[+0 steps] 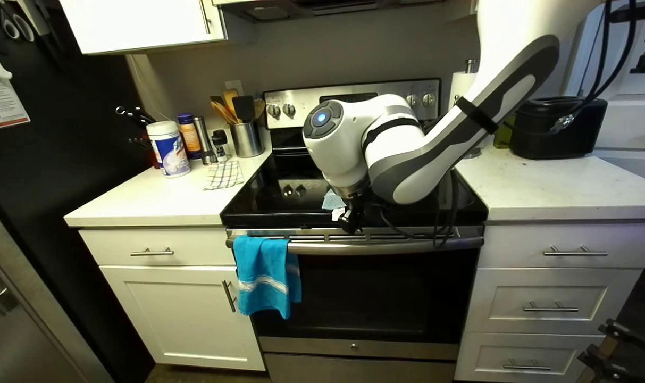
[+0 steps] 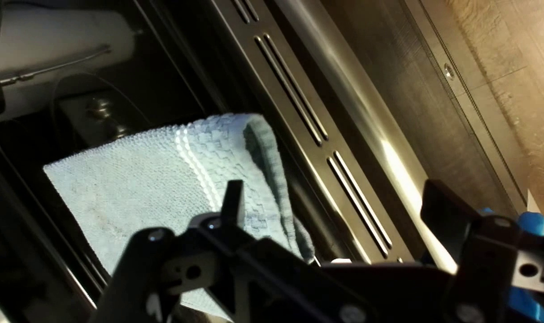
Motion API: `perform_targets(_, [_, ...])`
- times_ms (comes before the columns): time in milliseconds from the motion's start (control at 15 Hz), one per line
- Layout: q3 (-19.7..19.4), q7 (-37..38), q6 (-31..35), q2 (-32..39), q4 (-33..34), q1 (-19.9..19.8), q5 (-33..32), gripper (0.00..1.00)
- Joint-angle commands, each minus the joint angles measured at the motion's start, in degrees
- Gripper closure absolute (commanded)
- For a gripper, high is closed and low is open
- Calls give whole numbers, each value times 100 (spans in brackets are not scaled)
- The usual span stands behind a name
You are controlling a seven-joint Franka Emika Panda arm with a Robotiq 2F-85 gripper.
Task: Move the light blue towel to the oven handle
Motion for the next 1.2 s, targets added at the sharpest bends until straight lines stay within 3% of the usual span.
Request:
perform_targets(0, [-199,193,-84,339,287,140,-174,0])
perform_targets(533, [-526,127,-111,696,735,218,-980,0])
perform_targets(1133, [-430,-107,-96,1256,1414,79,-1440,0])
